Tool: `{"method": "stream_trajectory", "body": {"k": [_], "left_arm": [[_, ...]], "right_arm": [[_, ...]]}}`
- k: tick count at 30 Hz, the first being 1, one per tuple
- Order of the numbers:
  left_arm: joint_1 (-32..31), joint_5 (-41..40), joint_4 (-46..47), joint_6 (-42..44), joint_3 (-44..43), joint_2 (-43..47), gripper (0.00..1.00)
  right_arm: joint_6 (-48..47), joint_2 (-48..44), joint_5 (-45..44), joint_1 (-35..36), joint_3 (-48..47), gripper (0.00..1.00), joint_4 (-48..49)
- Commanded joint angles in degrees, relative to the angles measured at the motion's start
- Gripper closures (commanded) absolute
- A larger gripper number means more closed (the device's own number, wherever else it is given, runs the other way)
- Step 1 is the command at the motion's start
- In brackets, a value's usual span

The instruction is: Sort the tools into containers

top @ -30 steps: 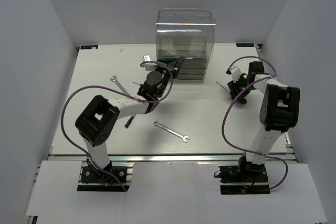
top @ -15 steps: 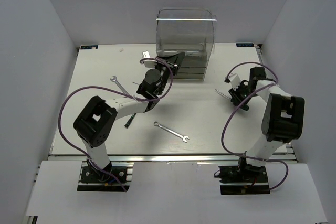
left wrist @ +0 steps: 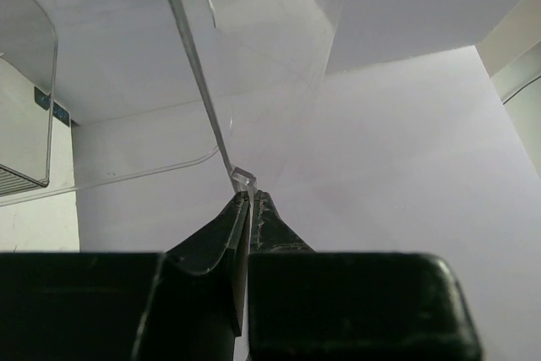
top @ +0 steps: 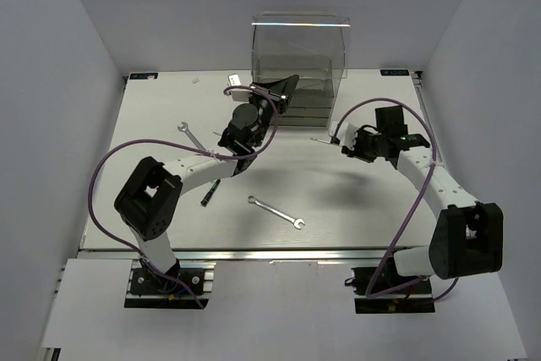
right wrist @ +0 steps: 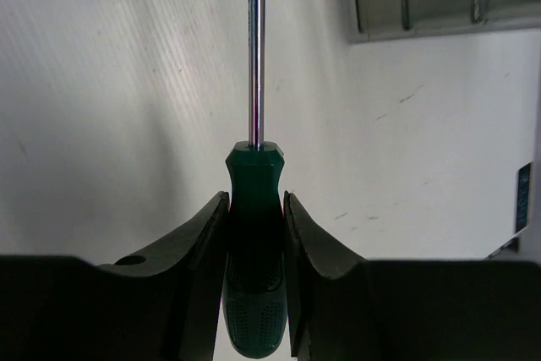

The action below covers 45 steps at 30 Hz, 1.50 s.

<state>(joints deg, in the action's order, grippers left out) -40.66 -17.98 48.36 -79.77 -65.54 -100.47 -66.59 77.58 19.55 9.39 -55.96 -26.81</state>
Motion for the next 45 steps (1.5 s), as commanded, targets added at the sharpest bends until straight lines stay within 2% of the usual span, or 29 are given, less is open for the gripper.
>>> {"method": "stream_trajectory", "body": {"k": [1, 14, 26, 29, 34, 45], "left_arm": [[0.2, -1.4, -1.2, 0.5, -2.9, 5.6, 1.0], [0.3, -2.0, -5.8, 0.3, -6.8, 6.1, 1.0], [0.6, -2.2, -9.7, 0.1, -11.0, 5.8, 1.0], [0.6, -2.2, -10.1, 0.1, -11.5, 5.7, 1.0], [0.7, -2.4, -10.8, 0.1, -12.7, 5.5, 1.0], [0.8, -2.7, -11.2, 0.1, -13.5, 5.5, 1.0]], "right_arm": [[-0.6, -0.4, -4.1, 3.4, -1.2, 1.0, 8.5], [-4.3, 8.6, -8.7, 13.6, -8.0, 1.0, 24.0], [-2.7, 14.7, -8.2, 16.0, -16.9, 1.0, 26.1], [-2.5, 15.6, -8.7, 17.1, -17.4, 1.0, 29.4], [-2.1, 18.2, -10.7, 18.6, -18.9, 1.0, 33.0], [-0.6, 27.4, -15.3, 19.0, -29.4, 1.0, 33.9]]}}
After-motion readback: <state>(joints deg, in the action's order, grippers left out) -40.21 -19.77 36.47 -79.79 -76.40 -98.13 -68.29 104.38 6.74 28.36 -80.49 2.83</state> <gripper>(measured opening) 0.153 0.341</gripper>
